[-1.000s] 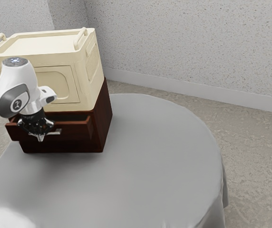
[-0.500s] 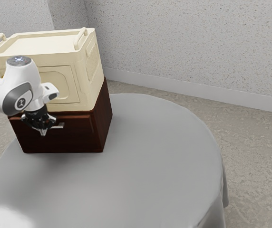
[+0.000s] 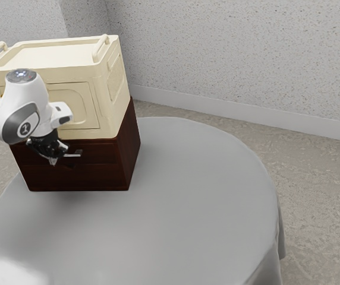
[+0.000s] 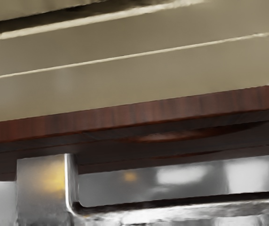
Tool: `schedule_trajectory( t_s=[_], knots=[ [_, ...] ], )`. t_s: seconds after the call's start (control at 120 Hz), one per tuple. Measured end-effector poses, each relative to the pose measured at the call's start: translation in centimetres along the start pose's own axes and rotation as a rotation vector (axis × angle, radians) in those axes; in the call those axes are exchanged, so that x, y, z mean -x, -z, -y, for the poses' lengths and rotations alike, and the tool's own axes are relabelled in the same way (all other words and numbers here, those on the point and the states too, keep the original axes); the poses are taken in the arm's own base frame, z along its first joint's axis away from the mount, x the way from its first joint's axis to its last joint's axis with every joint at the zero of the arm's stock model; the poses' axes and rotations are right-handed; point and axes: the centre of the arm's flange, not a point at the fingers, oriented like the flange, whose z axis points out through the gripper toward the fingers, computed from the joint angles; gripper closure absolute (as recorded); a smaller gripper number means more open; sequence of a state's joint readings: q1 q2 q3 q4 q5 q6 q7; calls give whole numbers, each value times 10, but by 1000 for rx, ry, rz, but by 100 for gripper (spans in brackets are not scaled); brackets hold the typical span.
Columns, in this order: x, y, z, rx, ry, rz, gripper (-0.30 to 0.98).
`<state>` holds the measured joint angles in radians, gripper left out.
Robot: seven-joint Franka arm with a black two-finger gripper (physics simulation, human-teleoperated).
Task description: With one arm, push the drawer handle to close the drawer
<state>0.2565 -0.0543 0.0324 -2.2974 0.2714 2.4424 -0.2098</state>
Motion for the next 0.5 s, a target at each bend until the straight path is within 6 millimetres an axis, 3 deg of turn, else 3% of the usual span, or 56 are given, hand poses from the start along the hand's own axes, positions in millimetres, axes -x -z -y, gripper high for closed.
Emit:
schedule_trajectory(
  t_s=[0.083,0.267,0.367,0.5],
  knots=[
    [18,32,-6,35,42,15,68],
    [65,98,-16,138,135,141,32],
    [70,130,-51,170,76,235,20],
    [79,152,-99,154,-36,294,11]
  ],
)
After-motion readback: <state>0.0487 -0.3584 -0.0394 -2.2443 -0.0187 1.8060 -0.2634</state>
